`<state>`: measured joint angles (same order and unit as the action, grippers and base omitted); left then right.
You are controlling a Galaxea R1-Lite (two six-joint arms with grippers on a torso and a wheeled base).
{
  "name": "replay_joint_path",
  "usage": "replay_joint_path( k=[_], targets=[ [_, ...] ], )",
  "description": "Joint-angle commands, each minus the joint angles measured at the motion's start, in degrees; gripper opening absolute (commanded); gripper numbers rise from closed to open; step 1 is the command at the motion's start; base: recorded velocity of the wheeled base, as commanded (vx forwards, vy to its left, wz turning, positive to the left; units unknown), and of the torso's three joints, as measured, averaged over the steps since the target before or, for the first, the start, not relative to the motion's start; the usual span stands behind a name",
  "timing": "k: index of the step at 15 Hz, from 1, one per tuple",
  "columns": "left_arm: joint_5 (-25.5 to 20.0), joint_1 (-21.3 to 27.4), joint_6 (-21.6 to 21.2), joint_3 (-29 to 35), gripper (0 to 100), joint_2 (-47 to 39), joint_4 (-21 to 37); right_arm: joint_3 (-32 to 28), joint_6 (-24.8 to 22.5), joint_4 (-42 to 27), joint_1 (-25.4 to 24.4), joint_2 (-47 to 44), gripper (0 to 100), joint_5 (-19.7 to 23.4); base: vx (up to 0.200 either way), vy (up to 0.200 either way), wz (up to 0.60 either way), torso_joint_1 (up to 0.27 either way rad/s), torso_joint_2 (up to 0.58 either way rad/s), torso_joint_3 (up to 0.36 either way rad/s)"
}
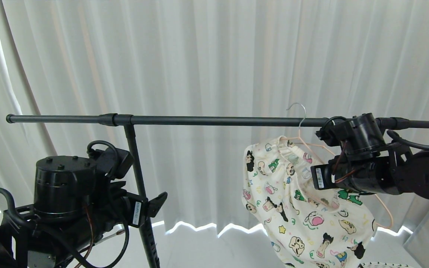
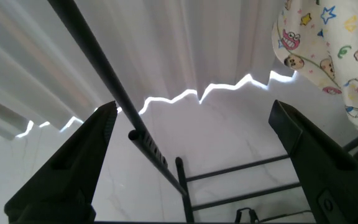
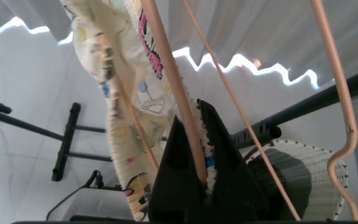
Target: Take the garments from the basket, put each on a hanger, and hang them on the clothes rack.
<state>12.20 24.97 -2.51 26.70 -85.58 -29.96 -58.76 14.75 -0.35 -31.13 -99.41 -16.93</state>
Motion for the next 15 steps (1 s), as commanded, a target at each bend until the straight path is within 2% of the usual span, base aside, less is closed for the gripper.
replay_joint_path(
  k=[1,6,15],
  targets=[
    [0.5,0.0,0.0,-0.4,100,0.1,0.0,0.0,0.0,0.0,-0.1,-0.5,0,-0.3,0.0,0.0,0.0,0.0,0.0,0.0],
    [1.1,0.1,-0.6,-0.6,100,0.9,-0.1,-0.1,0.0,-2.0,-2.1,-0.6,0,-0.8,0.0,0.0,0.0,0.0,0.0,0.0],
    [1.1,0.1,-0.6,-0.5,100,0.9,-0.1,0.0,0.1,-2.5,-2.5,-0.8,0,-2.4,0.0,0.0,0.0,0.0,0.0,0.0]
  ],
)
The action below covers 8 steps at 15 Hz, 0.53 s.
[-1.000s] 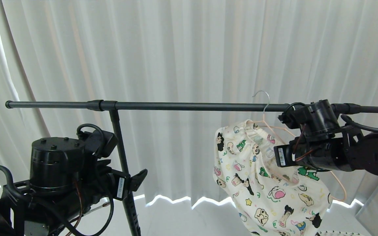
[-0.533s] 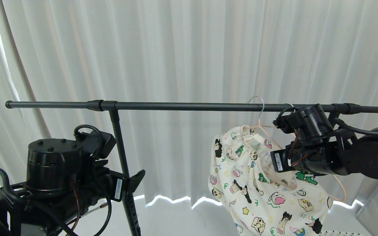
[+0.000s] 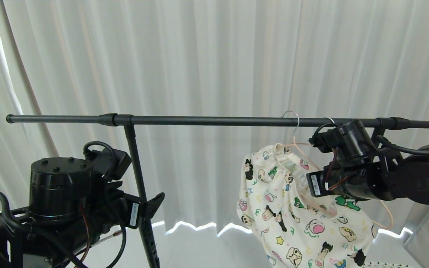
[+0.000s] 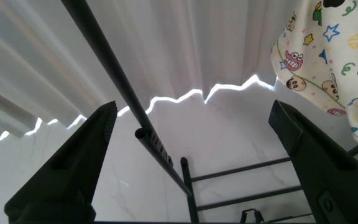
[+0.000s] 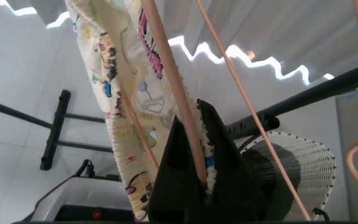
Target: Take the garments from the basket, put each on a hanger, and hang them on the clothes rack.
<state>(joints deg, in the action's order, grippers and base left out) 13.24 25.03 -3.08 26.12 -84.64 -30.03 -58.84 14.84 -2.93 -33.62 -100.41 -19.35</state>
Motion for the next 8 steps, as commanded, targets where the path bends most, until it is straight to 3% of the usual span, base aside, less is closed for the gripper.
replay_joint_path(
  k=[1,2,8],
  targets=[
    [0.0,0.0,-0.1,0.1,100,0.0,0.0,0.0,0.0,-0.2,0.0,0.3,0,0.0,0.0,0.0,0.0,0.0,0.0,0.0],
    [0.0,0.0,-0.2,0.2,100,0.0,0.0,0.0,0.0,-0.2,0.0,0.3,100,-0.1,0.0,0.0,0.0,0.0,0.0,0.0],
    [2.0,0.1,-0.2,0.2,100,-0.2,0.0,-0.2,0.5,-0.4,-1.8,7.1,100,-0.3,0.0,0.0,0.0,0.0,0.0,0.0]
  ],
)
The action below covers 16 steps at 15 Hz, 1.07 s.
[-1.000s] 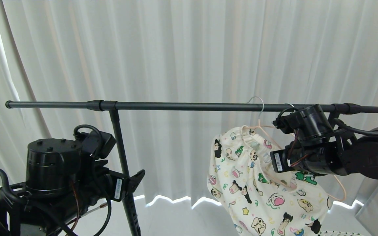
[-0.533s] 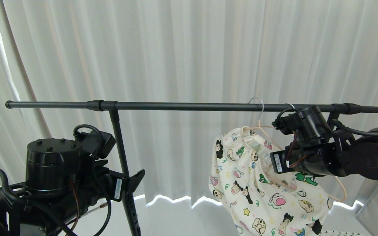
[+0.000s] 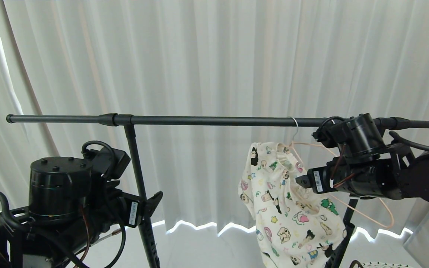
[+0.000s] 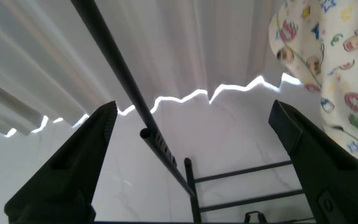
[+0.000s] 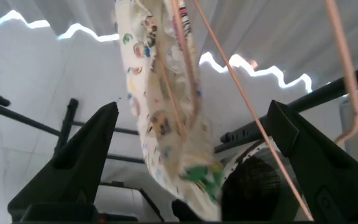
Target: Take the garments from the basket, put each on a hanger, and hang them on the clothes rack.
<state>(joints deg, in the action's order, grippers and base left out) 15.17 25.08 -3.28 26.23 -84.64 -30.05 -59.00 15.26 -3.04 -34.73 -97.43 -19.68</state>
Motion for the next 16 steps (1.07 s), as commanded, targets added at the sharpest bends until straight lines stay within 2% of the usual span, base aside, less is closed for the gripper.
replay_joint_path(
  k=[1,4,6,7,8,10,16],
  targets=[
    [0.6,0.1,0.0,0.0,100,-0.2,0.0,0.1,-0.1,-1.7,-1.0,7.0,100,0.0,0.0,0.0,0.0,0.0,0.0,0.0],
    [1.9,0.0,0.0,0.0,100,-0.2,0.0,0.0,-0.8,-12.0,-1.0,16.6,100,-0.1,0.0,0.0,0.0,0.0,0.0,0.0],
    [1.8,0.1,0.0,0.0,100,-0.2,-0.1,1.0,-5.6,-19.5,1.2,23.5,100,-2.7,0.0,0.0,0.0,0.0,0.0,0.0],
    [1.8,0.1,0.0,0.0,100,-0.2,-0.1,2.2,-9.9,-21.4,3.2,27.0,100,-3.4,-0.2,0.0,0.0,0.002,0.0,0.002],
    [1.8,0.0,0.0,0.0,100,-0.2,-0.1,4.0,-14.6,-21.7,5.7,30.3,100,-3.4,-0.2,0.0,0.0,0.002,0.0,0.002],
    [1.9,0.0,0.0,0.0,100,-0.2,-0.3,7.0,-20.5,-21.6,11.1,34.5,100,-3.4,-0.2,0.0,0.0,0.019,0.0,0.002],
    [1.8,0.1,0.0,-0.1,100,-2.8,-4.2,11.7,-22.6,-21.6,21.8,40.6,100,-3.7,-0.2,0.0,0.0,-0.002,0.0,0.003]
  ],
)
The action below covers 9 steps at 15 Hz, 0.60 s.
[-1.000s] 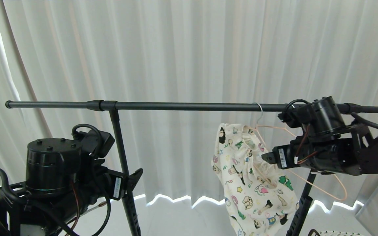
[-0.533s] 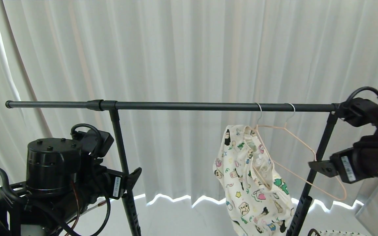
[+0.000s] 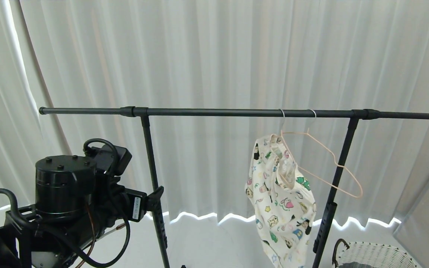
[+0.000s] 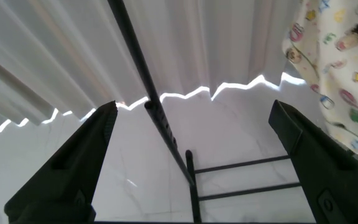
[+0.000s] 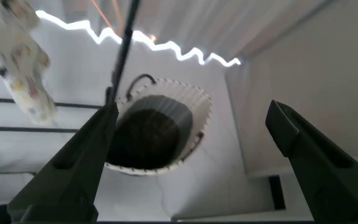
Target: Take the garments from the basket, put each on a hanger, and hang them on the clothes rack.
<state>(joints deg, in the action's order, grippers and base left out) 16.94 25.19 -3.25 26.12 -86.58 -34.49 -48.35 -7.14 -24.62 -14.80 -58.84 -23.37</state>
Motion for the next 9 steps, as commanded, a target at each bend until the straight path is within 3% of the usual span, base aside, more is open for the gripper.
replay_joint_path(
  k=[1,7,9],
  targets=[
    [0.0,0.0,-0.1,0.0,100,-0.9,-0.7,2.5,-1.1,0.1,3.9,3.6,100,-0.1,-0.2,0.0,0.0,-0.002,0.01,0.002],
    [0.1,0.0,-0.8,-1.0,100,-0.9,-3.1,8.6,-1.5,1.4,7.1,7.6,100,-0.7,0.0,0.0,0.0,0.0,0.0,0.0],
    [0.1,-0.2,-1.4,-1.4,100,-0.8,-3.2,8.6,-1.5,1.5,8.3,7.2,100,-0.8,0.0,0.0,0.0,-0.149,0.33,0.176]
  ],
)
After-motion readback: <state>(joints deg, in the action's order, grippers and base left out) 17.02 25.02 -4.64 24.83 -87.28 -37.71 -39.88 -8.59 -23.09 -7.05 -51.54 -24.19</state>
